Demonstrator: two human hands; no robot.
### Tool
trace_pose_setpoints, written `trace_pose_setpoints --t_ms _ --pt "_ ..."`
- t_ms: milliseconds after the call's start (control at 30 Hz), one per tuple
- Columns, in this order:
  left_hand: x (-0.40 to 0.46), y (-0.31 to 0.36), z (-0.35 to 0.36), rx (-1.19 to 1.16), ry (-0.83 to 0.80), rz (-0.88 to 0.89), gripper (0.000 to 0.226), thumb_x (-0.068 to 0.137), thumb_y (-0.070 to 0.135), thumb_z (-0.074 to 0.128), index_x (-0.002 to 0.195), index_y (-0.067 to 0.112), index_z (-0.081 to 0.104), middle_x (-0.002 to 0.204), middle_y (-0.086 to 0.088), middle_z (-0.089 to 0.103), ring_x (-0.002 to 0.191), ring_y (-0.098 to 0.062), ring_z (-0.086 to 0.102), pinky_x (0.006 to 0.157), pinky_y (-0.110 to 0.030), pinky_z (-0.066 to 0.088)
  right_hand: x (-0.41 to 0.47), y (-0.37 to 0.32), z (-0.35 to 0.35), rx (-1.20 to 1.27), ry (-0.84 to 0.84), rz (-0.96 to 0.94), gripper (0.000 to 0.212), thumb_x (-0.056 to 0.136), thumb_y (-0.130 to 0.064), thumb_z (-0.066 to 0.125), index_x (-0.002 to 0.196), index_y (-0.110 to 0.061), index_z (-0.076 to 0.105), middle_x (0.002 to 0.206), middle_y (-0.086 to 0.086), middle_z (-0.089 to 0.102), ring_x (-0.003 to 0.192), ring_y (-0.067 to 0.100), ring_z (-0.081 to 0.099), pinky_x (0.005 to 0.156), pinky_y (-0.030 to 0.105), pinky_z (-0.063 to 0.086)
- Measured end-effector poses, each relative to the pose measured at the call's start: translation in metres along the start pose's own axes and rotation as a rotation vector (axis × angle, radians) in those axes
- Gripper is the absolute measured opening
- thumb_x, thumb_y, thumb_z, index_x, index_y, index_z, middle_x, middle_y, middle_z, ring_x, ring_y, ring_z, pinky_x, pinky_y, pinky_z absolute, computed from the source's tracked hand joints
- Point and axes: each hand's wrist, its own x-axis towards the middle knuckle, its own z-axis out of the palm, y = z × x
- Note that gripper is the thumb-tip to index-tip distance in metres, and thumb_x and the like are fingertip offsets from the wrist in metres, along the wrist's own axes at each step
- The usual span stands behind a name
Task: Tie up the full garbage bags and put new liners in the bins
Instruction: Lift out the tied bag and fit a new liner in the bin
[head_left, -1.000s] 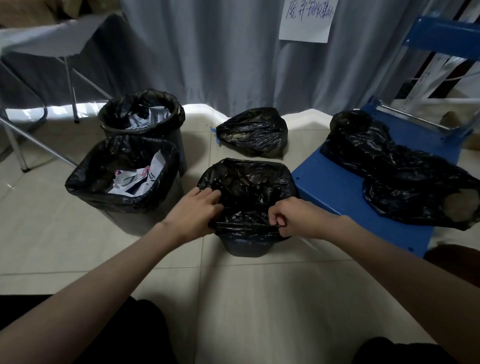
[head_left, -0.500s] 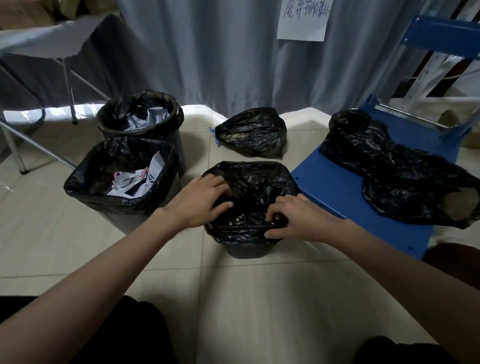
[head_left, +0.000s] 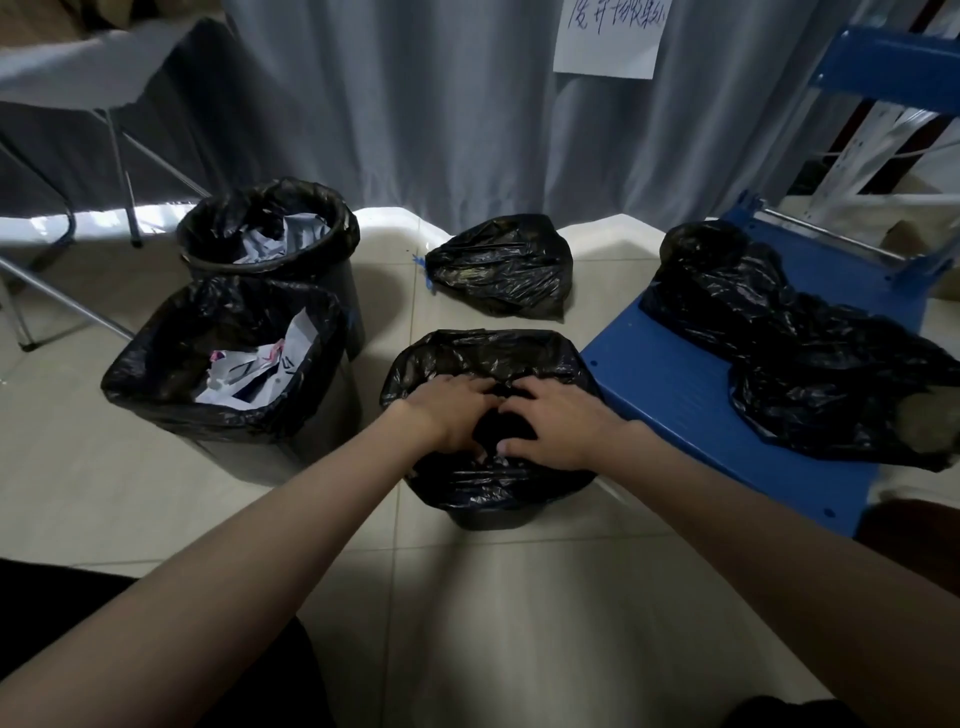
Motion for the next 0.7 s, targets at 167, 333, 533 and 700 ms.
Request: trace_pose_setpoints --t_ms 167,333,533,700 --pt "0.023 -0.003 0.023 0.196 -0.291 -0.123 0.086 0.091 0.066 0.045 0.157 0.028 0.005 0.165 -0.005 -0.004 0.151 -0.031 -0.005 0.121 -0.050 -0.002 0.032 -0.004 0.017 -0.196 -0.400 0.084 0.075 0.094 -0.070 0.031 0.156 -0.029 0.021 0.165 0.012 0.009 0.151 0.033 0.007 0.123 0.048 0.001" --pt "0.027 -0.004 0.046 0.309 -0.276 -0.179 0.058 0.104 0.021 0.032 0.154 0.003 0.008 0.164 -0.010 0.008 0.151 -0.026 0.003 0.112 -0.022 -0.017 0.039 -0.007 0.009 -0.330 -0.558 0.095 0.047 0.103 -0.033 0.035 0.147 -0.017 0.040 0.154 0.009 0.038 0.144 0.030 0.030 0.121 0.047 0.013" --pt "0.023 -0.002 0.001 0.200 -0.039 -0.129 0.048 0.092 0.048 0.057 0.128 0.015 0.058 0.132 -0.008 0.060 0.123 -0.026 0.056 0.104 -0.037 0.037 0.042 -0.005 -0.018 0.044 -0.104 0.156 0.030 0.090 -0.044 0.061 0.103 -0.018 0.063 0.109 0.010 0.063 0.107 0.030 0.062 0.081 0.034 0.042" --pt "0.022 -0.021 -0.024 -0.019 0.530 -0.159 0.026 0.091 0.024 0.054 0.115 0.014 0.061 0.117 -0.008 0.055 0.113 -0.029 0.050 0.090 -0.039 0.039 0.042 0.025 -0.028 0.179 0.468 0.255 0.010 0.090 -0.027 0.060 0.087 -0.017 0.062 0.098 0.006 0.060 0.096 0.027 0.057 0.073 0.034 0.041"
